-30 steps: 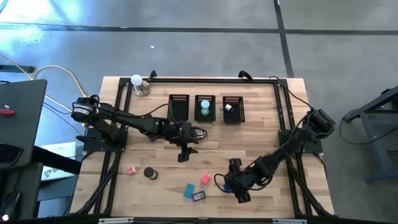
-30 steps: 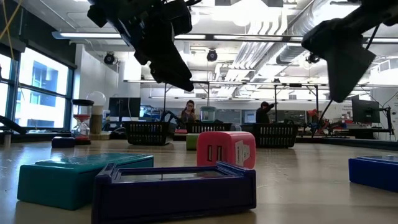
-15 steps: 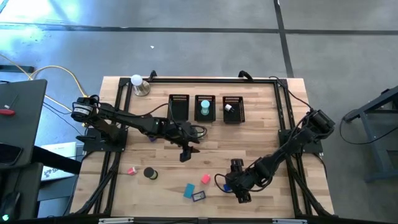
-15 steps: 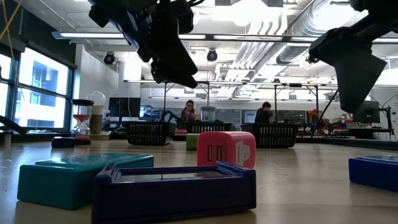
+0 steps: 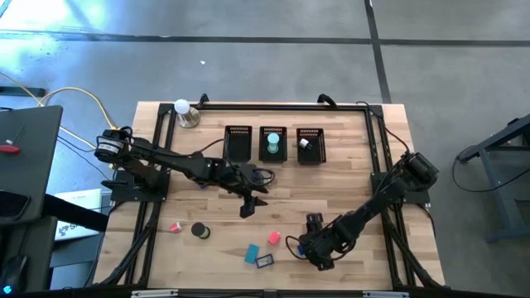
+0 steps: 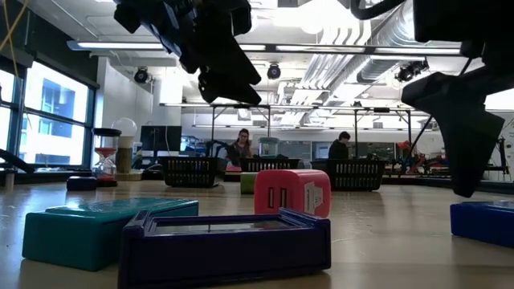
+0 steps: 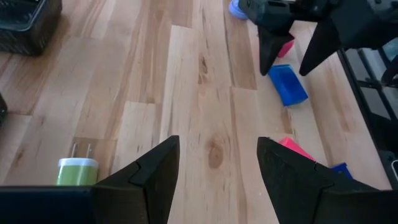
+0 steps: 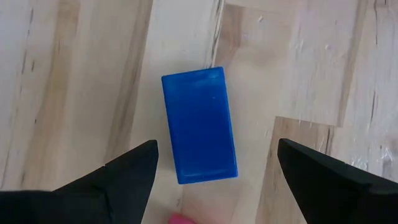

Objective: Pick & Place Office items
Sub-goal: Put the right blue digital clock into the left black bin

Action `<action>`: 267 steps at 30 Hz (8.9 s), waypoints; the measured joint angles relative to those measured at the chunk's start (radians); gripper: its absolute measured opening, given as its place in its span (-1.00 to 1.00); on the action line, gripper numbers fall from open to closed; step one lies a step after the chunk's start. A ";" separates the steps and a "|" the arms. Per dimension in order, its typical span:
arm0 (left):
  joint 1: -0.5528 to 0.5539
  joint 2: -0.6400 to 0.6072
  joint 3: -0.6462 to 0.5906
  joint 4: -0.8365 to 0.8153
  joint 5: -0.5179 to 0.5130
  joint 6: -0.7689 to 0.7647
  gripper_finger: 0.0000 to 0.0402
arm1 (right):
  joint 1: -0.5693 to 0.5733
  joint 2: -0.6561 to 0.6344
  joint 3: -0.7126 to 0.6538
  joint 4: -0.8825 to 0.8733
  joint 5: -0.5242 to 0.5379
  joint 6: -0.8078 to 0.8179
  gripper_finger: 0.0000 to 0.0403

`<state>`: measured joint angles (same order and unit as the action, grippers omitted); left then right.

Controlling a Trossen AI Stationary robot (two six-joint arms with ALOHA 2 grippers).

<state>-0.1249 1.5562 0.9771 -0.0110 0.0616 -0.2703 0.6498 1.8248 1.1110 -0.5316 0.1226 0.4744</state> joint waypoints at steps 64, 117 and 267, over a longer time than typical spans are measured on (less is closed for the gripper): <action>-0.414 0.080 0.001 0.184 -0.547 1.097 0.04 | -0.031 -0.100 -0.002 0.143 0.324 -0.025 -0.31; -0.428 0.257 0.001 0.545 -0.641 1.510 -0.74 | -0.110 -0.103 0.000 0.339 0.207 -0.117 -0.31; 0.629 0.175 0.395 -0.902 -0.168 0.658 -0.73 | -0.272 -0.249 0.001 0.162 0.433 -0.479 0.92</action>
<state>0.5043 1.7317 1.3724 -0.9125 -0.1061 0.3878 0.3775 1.5753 1.1118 -0.3698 0.5558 -0.0048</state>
